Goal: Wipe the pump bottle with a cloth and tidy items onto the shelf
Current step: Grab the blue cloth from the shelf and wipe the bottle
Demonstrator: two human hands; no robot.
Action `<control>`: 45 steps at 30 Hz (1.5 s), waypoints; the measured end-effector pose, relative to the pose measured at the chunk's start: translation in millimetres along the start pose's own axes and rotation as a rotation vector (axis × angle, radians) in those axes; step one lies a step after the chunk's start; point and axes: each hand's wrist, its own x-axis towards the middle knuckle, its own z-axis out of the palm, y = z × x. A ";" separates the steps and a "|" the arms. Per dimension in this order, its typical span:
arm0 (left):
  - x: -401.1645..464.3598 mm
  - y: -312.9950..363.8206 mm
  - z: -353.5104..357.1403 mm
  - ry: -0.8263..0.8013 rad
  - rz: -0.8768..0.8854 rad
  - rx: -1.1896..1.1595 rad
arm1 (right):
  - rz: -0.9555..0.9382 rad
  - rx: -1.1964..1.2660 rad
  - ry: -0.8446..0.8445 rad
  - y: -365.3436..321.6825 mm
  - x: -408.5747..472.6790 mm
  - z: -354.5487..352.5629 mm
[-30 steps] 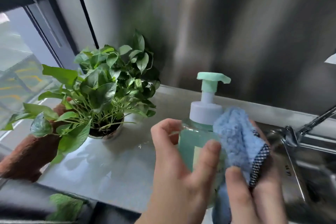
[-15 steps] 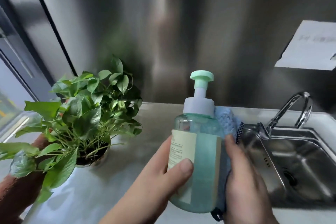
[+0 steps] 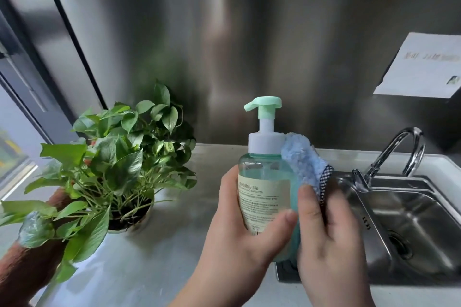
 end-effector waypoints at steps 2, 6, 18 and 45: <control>1.3 -1.2 -1.3 0.039 -0.016 0.017 | -0.112 -0.103 -0.053 2.4 -0.2 -1.7; 6.8 -5.1 -11.3 -0.030 -0.108 -0.063 | 0.266 0.071 0.101 -1.8 12.7 -5.5; 11.9 -15.6 -20.3 -0.111 -0.139 -0.081 | 0.456 0.115 -0.013 -3.9 9.9 9.8; 6.8 -2.7 -15.0 -0.195 -0.118 -0.109 | 0.508 0.055 -0.009 -23.8 6.9 -11.5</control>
